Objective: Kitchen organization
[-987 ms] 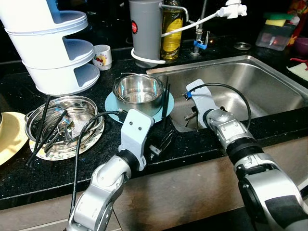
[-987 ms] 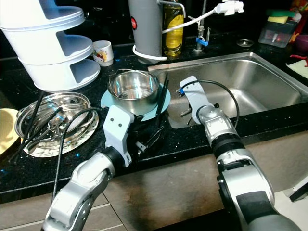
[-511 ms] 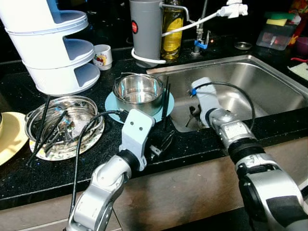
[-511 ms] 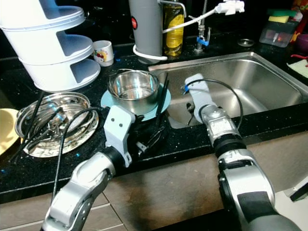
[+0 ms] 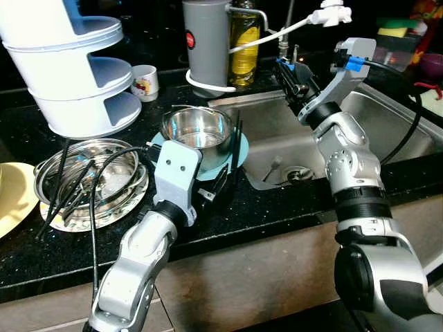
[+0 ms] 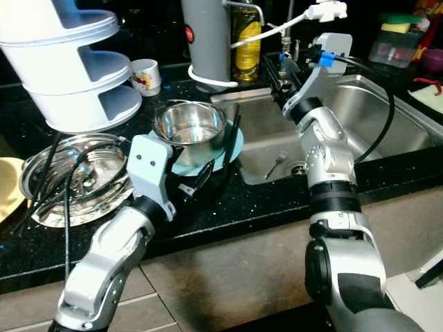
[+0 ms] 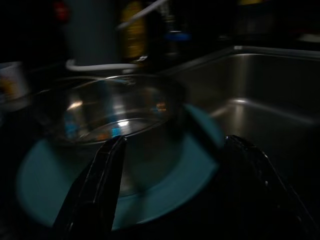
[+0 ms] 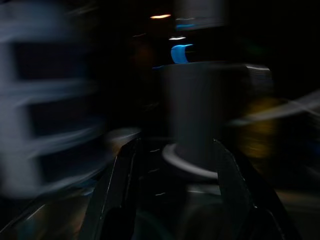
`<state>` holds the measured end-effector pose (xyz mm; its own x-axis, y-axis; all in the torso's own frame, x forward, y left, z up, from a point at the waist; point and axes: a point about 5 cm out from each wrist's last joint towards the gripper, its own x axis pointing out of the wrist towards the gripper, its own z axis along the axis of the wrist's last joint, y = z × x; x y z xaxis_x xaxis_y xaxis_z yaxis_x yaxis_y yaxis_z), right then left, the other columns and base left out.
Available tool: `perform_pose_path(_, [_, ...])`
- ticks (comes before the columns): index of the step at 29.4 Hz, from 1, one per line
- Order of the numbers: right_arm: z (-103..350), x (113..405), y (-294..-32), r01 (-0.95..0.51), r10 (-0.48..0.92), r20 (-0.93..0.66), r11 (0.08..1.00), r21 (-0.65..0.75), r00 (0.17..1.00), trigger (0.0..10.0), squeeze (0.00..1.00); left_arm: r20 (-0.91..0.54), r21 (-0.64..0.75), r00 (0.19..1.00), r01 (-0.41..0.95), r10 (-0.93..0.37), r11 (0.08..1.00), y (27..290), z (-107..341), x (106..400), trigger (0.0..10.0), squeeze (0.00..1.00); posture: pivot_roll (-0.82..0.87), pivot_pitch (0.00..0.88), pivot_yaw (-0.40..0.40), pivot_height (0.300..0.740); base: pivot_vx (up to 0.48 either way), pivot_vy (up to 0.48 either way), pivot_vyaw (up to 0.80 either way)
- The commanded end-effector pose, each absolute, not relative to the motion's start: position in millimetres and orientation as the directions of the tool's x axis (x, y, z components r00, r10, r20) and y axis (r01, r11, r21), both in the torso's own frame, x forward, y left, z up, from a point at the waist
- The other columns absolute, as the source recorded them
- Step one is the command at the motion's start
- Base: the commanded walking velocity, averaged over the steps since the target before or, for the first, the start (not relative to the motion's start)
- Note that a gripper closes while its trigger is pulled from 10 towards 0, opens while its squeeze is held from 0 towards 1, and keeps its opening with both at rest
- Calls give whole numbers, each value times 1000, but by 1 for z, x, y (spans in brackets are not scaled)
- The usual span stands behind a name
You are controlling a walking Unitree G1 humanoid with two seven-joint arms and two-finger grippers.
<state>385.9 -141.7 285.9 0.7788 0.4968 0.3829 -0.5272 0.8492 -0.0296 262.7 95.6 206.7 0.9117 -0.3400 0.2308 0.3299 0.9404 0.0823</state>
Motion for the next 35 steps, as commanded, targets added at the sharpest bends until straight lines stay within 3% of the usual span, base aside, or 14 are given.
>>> perform_pose_path(1, [292,380,-126,-585,592,380,798,-149,711,10000,0,201,63,936,283,-290,957,103,201,261,10000,0,29,0,17,740,0,0,0])
perform_pose_path(4, [296,380,-117,-608,633,371,769,-197,679,10000,47,175,49,941,284,-288,958,102,196,259,10000,0,29,0,17,740,0,0,0])
perform_pose_path(5, [297,380,-115,-614,645,362,760,-213,673,10000,635,167,45,941,290,-294,956,101,195,257,10000,0,33,0,15,740,0,0,0])
perform_pose_path(6, [297,380,-112,-614,655,346,753,-235,671,10000,976,158,47,942,294,-297,955,99,193,256,10000,0,35,0,15,740,0,0,0])
perform_pose_path(7, [296,381,-110,-606,665,326,747,-275,672,10000,1000,150,47,942,296,-299,954,98,192,255,10000,0,37,0,14,740,0,0,0])
perform_pose_path(10, [290,383,-100,-581,703,232,695,-423,672,10000,1000,118,4,946,305,-303,952,92,188,250,10000,0,47,0,13,740,0,0,0])
perform_pose_path(11, [287,382,-97,-595,734,187,650,-472,653,10000,8,112,3,944,313,-311,950,90,188,249,10000,0,50,0,11,740,0,0,0])
perform_pose_path(13, [280,380,-92,-639,788,98,558,-529,608,10000,0,103,4,940,327,-326,945,87,187,247,10000,0,52,0,10,740,0,0,0])
perform_pose_path(16, [278,379,-91,-664,810,51,514,-543,585,10000,0,101,3,938,333,-331,943,86,187,246,10000,0,55,0,9,740,0,0,0])
perform_pose_path(18, [278,376,-89,-724,862,-35,402,-561,506,10000,0,91,18,933,349,-350,937,84,186,244,10000,0,54,0,10,740,0,0,0])
perform_pose_path(23, [281,376,-93,-750,880,-123,309,-585,458,10000,0,78,42,930,358,-360,933,82,185,242,10000,0,57,0,7,740,0,0,0])
perform_pose_path(27, [285,375,-95,-798,900,-228,184,-573,371,10000,0,71,87,931,352,-358,932,83,186,241,10000,0,59,0,3,740,0,0,0])
perform_pose_path(31, [276,380,-94,-803,852,-359,113,-585,382,10000,0,77,111,936,334,-343,936,86,187,242,10000,0,62,0,-4,740,0,0,0])
perform_pose_path(35, [271,384,-94,-817,823,-405,119,-564,399,10000,0,78,126,938,326,-337,937,88,188,243,10000,0,68,0,-9,740,0,0,0])
